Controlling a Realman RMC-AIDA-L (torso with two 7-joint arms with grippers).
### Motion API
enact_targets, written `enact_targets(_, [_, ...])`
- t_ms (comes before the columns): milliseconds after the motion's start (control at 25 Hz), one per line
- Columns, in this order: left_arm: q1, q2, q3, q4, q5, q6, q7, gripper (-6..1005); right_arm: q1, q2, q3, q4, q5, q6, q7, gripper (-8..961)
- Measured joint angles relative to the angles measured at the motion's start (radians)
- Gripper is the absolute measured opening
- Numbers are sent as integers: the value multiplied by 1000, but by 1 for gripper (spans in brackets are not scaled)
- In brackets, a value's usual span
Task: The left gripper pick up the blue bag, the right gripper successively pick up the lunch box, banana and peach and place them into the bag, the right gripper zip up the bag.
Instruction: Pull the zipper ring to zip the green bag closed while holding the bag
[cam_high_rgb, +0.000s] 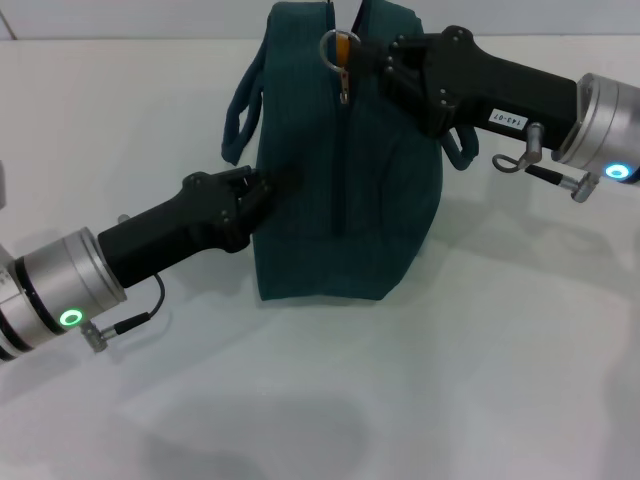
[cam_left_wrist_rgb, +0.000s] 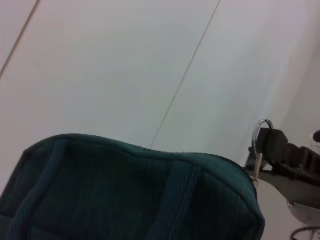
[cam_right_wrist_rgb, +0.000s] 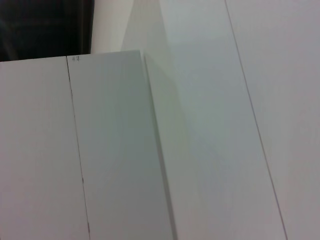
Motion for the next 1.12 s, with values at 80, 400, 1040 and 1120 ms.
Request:
enact_targets(80, [-1, 1, 10, 0, 1, 3, 0, 87, -1, 0, 3, 0, 0, 2, 0, 3])
enact_targets(400, [4, 7, 28, 2, 21, 26, -8, 64, -8, 0, 4, -7, 20, 28, 1, 3])
enact_targets(1040, [17, 6, 29, 1, 62, 34, -8, 59, -6, 0, 7, -9, 46, 47, 22, 3])
enact_targets(1120, [20, 6, 30, 1, 63, 36, -7, 59, -9, 0, 7, -10, 53, 45, 23, 3])
